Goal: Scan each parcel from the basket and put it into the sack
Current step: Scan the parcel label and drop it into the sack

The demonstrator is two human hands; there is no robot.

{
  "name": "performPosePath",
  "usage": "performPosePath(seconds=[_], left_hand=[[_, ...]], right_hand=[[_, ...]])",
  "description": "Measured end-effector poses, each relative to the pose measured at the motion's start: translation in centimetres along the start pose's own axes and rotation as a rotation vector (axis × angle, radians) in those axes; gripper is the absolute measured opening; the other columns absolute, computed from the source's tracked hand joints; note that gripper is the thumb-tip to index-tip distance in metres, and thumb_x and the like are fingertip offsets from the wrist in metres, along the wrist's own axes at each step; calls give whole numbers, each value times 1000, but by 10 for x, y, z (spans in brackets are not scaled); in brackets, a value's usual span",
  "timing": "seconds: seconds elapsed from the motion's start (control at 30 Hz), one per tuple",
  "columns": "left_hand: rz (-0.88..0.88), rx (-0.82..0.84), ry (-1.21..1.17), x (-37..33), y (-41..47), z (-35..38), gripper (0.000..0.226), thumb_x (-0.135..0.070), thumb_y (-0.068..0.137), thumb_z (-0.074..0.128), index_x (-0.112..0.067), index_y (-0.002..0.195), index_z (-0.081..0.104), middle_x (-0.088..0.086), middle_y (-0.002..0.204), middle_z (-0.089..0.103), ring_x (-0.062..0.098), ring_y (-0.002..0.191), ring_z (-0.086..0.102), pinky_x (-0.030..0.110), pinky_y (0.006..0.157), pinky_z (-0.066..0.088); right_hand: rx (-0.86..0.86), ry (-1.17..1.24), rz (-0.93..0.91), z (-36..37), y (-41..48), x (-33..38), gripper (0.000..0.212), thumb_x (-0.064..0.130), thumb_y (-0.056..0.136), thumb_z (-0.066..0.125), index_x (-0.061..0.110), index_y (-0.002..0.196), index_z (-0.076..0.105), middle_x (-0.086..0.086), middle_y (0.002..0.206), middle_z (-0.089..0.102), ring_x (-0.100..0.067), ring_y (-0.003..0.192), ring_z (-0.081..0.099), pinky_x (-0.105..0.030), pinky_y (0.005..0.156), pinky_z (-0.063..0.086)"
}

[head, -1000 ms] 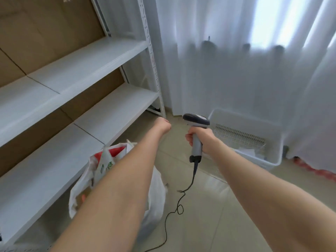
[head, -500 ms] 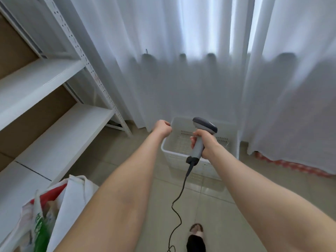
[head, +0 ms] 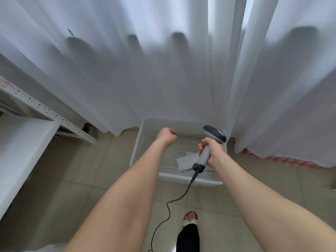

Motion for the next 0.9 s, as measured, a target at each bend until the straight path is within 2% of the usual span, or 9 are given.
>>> performPosePath(seconds=[0.23,0.4,0.57,0.63,0.7,0.77,0.83,0.9], left_hand=[[-46,171,25,11,127,126,38,-7,94,54,-5,132,53,13,137,52,28,124,51,32,103,39],[-101,225,71,72,224,221,41,-8,93,56,-7,134,52,11,139,51,26,125,50,29,97,40],[-152,298,118,137,308,305,46,-9,94,56,-7,138,46,12,143,46,26,129,47,29,100,39],[-159,328,139,158,336,334,48,-9,94,55,-7,141,43,11,145,44,25,129,46,28,99,39],[-164,370,163,176,361,362,51,-9,95,53,-8,144,39,9,148,40,25,131,44,29,103,37],[-175,403,187,194,383,385,54,-8,95,52,-8,146,35,8,151,36,25,134,40,31,107,35],[-176,424,218,210,403,405,56,-8,96,50,-9,148,31,9,153,33,26,137,37,33,111,33],[-170,459,264,224,415,420,56,-11,99,47,-11,151,26,9,154,30,26,139,33,36,113,30]], right_hand=[[-115,25,58,-41,156,-3,9,1,89,56,3,80,57,-9,67,57,-16,55,51,-29,57,46],[-123,-22,157,-61,289,-52,11,4,86,61,5,76,58,-8,62,57,-17,55,52,-29,56,47],[-130,-34,239,-77,411,-106,6,6,89,62,4,84,60,-8,71,59,-15,61,56,-30,56,50],[-108,-21,283,-82,454,-127,8,9,89,63,2,91,60,-10,83,59,-19,69,58,-34,62,55],[-77,-67,305,-86,494,-147,21,13,85,67,3,103,61,-11,97,63,-27,81,62,-42,79,57],[-63,-145,291,-89,528,-159,26,16,83,70,5,105,61,-12,98,67,-28,86,65,-43,89,55],[-68,-235,230,-91,561,-166,27,17,84,69,6,107,59,-9,93,64,-23,84,61,-39,85,53],[-46,-329,186,-89,584,-171,32,18,85,69,7,113,58,-8,97,63,-21,86,58,-32,75,49]])
Point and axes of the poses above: each hand's wrist, its own y-axis towards the middle knuckle, its own z-axis out of the palm, x = y × z, the point moved 8 cm from there along y, towards the middle knuckle
